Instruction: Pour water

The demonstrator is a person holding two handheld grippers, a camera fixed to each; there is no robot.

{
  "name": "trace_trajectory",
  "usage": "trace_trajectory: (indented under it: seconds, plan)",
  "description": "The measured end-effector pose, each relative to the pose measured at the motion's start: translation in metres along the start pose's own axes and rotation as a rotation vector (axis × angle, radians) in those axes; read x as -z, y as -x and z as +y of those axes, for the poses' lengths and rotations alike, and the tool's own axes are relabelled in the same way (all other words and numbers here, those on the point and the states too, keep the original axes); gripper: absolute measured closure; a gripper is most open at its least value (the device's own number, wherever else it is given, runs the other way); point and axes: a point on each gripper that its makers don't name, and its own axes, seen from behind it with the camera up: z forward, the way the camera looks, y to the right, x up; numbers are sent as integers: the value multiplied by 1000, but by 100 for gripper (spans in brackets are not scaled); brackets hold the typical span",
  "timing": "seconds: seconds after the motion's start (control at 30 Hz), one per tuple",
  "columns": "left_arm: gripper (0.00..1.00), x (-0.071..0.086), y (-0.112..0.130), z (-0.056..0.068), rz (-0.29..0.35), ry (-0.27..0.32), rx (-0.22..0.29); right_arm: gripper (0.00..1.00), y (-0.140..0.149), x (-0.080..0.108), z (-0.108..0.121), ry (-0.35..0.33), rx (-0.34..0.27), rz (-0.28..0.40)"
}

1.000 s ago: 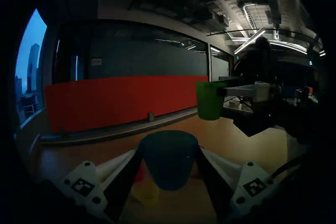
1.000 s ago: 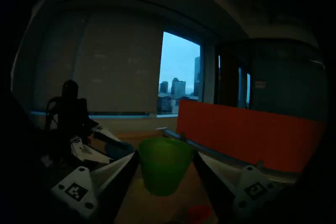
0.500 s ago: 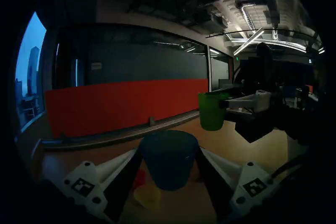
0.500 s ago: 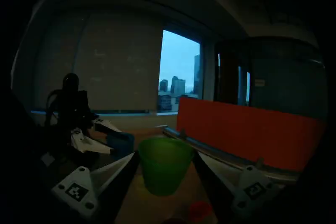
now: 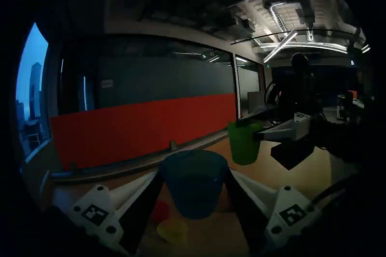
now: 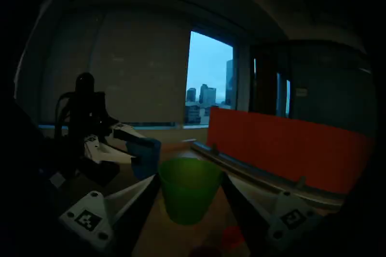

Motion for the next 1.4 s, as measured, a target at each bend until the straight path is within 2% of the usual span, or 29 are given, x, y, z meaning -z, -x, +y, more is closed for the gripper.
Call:
trace_trajectory:
  seconds: [0.47, 0.87, 1.4]
  plan:
    - [14, 1, -16, -2, 26, 13, -76, 1, 15, 5, -22, -55, 12, -40]
    - [14, 3, -31, 2, 55, 30, -145, 1, 22, 7, -34, -93, 7, -40]
    - [13, -3, -40, 0, 78, 54, -249, 0, 34, 5, -51, -148, 12, -45]
